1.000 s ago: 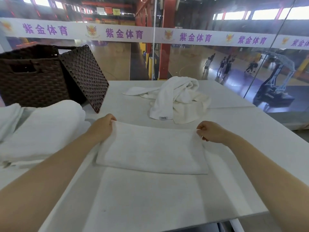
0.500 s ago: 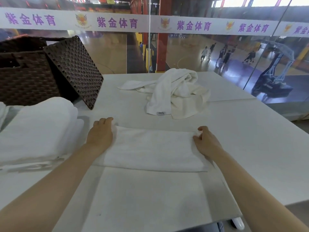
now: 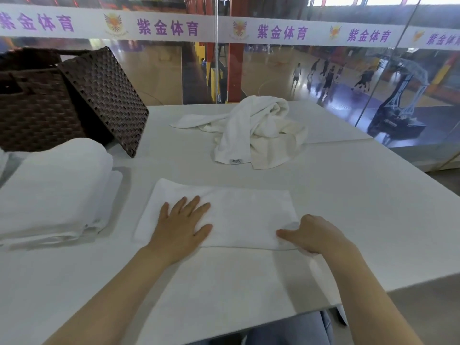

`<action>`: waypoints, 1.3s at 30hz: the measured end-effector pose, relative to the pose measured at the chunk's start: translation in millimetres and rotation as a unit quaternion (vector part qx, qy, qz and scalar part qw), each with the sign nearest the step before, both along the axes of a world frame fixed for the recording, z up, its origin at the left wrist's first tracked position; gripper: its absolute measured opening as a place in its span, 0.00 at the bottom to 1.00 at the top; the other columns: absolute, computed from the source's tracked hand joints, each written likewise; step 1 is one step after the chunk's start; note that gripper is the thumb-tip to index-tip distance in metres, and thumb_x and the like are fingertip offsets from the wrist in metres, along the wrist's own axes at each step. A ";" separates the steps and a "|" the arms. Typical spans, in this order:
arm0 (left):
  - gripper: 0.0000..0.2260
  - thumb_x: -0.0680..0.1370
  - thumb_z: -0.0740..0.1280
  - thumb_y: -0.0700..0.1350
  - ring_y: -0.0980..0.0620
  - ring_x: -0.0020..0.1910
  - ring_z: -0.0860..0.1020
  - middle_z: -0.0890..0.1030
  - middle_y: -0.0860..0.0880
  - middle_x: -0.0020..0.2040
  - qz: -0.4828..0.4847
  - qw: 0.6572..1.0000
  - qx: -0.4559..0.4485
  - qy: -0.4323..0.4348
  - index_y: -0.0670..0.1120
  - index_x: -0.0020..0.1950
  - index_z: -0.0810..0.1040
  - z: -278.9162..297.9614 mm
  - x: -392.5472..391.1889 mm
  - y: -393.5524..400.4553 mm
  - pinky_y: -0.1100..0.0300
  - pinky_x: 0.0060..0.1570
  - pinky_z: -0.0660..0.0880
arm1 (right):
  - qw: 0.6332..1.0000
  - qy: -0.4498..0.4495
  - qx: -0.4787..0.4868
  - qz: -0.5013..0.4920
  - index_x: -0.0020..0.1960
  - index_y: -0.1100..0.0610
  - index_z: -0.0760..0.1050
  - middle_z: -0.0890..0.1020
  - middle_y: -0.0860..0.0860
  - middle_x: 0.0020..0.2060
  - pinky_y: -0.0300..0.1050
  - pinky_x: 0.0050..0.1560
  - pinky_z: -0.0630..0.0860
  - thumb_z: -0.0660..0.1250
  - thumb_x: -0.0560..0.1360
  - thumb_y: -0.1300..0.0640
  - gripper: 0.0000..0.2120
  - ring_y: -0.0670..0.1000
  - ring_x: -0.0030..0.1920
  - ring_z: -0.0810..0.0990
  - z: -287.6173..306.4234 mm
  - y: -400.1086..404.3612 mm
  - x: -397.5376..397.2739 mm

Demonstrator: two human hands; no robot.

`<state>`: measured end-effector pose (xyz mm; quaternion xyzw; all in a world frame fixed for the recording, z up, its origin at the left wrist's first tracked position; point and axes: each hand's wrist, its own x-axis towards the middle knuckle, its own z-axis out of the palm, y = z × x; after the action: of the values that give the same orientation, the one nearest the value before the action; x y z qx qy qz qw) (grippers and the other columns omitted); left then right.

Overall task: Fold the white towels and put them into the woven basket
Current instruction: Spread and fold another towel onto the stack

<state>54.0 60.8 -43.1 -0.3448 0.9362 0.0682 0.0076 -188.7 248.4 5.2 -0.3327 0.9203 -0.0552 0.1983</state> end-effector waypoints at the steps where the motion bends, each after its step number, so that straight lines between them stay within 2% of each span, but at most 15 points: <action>1: 0.38 0.70 0.33 0.72 0.51 0.79 0.43 0.44 0.56 0.80 0.008 1.000 -0.001 -0.001 0.61 0.79 0.46 -1.3 -1.1 4.8 0.43 0.75 0.41 | 1.000 -0.007 -0.011 -0.004 0.35 0.56 0.70 0.75 0.50 0.31 0.42 0.33 0.68 0.66 0.71 0.35 0.24 0.50 0.30 0.74 -1.4 0.4 -1.5; 5: 0.40 0.69 0.34 0.72 0.51 0.79 0.41 0.41 0.55 0.80 0.003 0.999 0.035 -0.016 0.59 0.79 0.43 2.1 3.9 18.5 0.45 0.76 0.41 | 0.998 -0.017 -0.061 -0.005 0.40 0.56 0.70 0.76 0.50 0.38 0.44 0.35 0.68 0.65 0.75 0.41 0.18 0.50 0.37 0.75 -7.1 0.8 -7.6; 9: 0.33 0.77 0.48 0.69 0.55 0.78 0.50 0.49 0.55 0.80 0.009 0.996 0.074 0.056 0.56 0.80 0.52 14.2 23.5 15.0 0.58 0.75 0.47 | 0.990 0.010 -0.133 -0.048 0.46 0.56 0.69 0.77 0.52 0.39 0.45 0.35 0.69 0.64 0.77 0.46 0.13 0.52 0.38 0.76 -10.4 2.3 -12.5; 12: 0.41 0.70 0.39 0.77 0.56 0.78 0.48 0.52 0.56 0.80 0.040 0.994 0.035 0.091 0.58 0.78 0.56 6.6 41.6 7.3 0.57 0.75 0.44 | 0.956 -0.068 -0.258 -0.124 0.47 0.57 0.70 0.79 0.55 0.41 0.49 0.36 0.78 0.67 0.75 0.51 0.10 0.57 0.37 0.82 -14.6 4.8 -13.3; 16: 0.34 0.73 0.46 0.69 0.58 0.78 0.43 0.49 0.57 0.80 0.091 0.983 0.075 0.140 0.58 0.78 0.57 -7.5 55.4 12.3 0.58 0.75 0.41 | 0.852 -0.183 -0.433 -0.230 0.57 0.59 0.70 0.76 0.55 0.52 0.49 0.38 0.80 0.72 0.73 0.58 0.17 0.54 0.46 0.79 -23.3 6.2 -6.9; 18: 0.37 0.71 0.44 0.71 0.57 0.78 0.43 0.50 0.57 0.80 0.093 0.982 0.064 0.152 0.58 0.78 0.58 -10.5 54.3 14.8 0.60 0.74 0.43 | 0.744 -0.303 -0.528 -0.275 0.62 0.64 0.70 0.77 0.56 0.54 0.47 0.41 0.81 0.72 0.73 0.60 0.21 0.56 0.50 0.80 -27.7 6.1 -0.5; 20: 0.39 0.70 0.43 0.71 0.56 0.78 0.44 0.51 0.57 0.80 0.095 0.981 0.057 0.159 0.57 0.78 0.59 -10.9 52.7 15.9 0.60 0.74 0.44 | 0.642 -0.412 -0.589 -0.268 0.61 0.65 0.75 0.82 0.56 0.54 0.48 0.50 0.81 0.69 0.75 0.61 0.16 0.55 0.53 0.83 -32.1 6.4 9.3; 23: 0.31 0.76 0.53 0.67 0.58 0.78 0.44 0.52 0.58 0.79 0.094 0.974 0.085 0.189 0.57 0.78 0.59 -9.2 54.0 16.1 0.60 0.74 0.45 | 0.581 -0.435 -0.629 -0.278 0.60 0.64 0.77 0.83 0.56 0.56 0.49 0.59 0.78 0.66 0.77 0.65 0.13 0.54 0.56 0.83 -34.6 0.6 24.4; 25: 0.25 0.81 0.59 0.59 0.59 0.78 0.46 0.54 0.62 0.77 0.094 0.955 0.127 0.251 0.57 0.77 0.59 -5.6 56.4 18.5 0.59 0.75 0.47 | 0.590 -0.383 -0.647 -0.295 0.58 0.63 0.78 0.83 0.57 0.55 0.49 0.56 0.79 0.66 0.76 0.66 0.11 0.54 0.54 0.82 -32.1 -10.8 29.1; 28: 0.21 0.82 0.58 0.55 0.62 0.75 0.55 0.59 0.66 0.74 0.132 0.878 0.262 0.379 0.59 0.76 0.62 1.5 64.7 15.5 0.59 0.74 0.52 | 0.666 -0.251 -0.654 -0.257 0.57 0.55 0.79 0.84 0.50 0.51 0.47 0.53 0.78 0.65 0.74 0.65 0.13 0.52 0.53 0.82 -18.9 -34.9 43.9; 30: 0.21 0.82 0.56 0.60 0.63 0.74 0.60 0.63 0.65 0.74 0.143 0.815 0.357 0.434 0.61 0.75 0.63 2.0 69.8 7.6 0.56 0.74 0.54 | 0.726 -0.159 -0.643 -0.184 0.59 0.51 0.78 0.84 0.46 0.50 0.44 0.54 0.77 0.63 0.75 0.63 0.15 0.47 0.52 0.82 -5.4 -49.5 65.1; 32: 0.24 0.80 0.55 0.66 0.55 0.75 0.64 0.67 0.59 0.74 0.132 0.772 0.431 0.448 0.62 0.76 0.62 -3.2 74.4 -0.3 0.45 0.74 0.57 | 0.781 -0.059 -0.618 -0.071 0.60 0.50 0.76 0.81 0.43 0.47 0.39 0.51 0.73 0.62 0.76 0.62 0.15 0.43 0.46 0.79 4.0 -62.0 93.5; 34: 0.24 0.81 0.54 0.66 0.53 0.73 0.67 0.69 0.56 0.74 0.126 0.743 0.465 0.464 0.60 0.76 0.63 1.9 75.4 3.1 0.45 0.72 0.61 | 0.805 -0.010 -0.591 0.046 0.62 0.52 0.76 0.78 0.39 0.42 0.33 0.48 0.70 0.62 0.78 0.62 0.15 0.41 0.42 0.75 7.7 -71.6 127.6; 37: 0.18 0.83 0.51 0.63 0.59 0.66 0.74 0.73 0.57 0.71 0.134 0.696 0.488 0.510 0.65 0.71 0.67 14.7 69.9 12.1 0.52 0.69 0.67 | 0.834 0.008 -0.511 0.207 0.68 0.53 0.74 0.79 0.44 0.60 0.34 0.65 0.66 0.60 0.80 0.63 0.18 0.42 0.60 0.75 0.4 -84.1 177.1; 39: 0.20 0.83 0.50 0.62 0.53 0.63 0.77 0.77 0.49 0.68 0.122 0.659 0.533 0.517 0.59 0.68 0.75 17.5 70.4 10.2 0.52 0.66 0.70 | 0.836 0.028 -0.451 0.311 0.68 0.54 0.73 0.78 0.48 0.63 0.42 0.68 0.68 0.59 0.78 0.64 0.19 0.48 0.63 0.75 -14.7 -89.1 202.3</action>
<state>124.4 71.1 -25.6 -0.3020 0.5426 0.7227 -0.3034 13.6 159.3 -9.5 -0.6557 0.6464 -0.3900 0.0070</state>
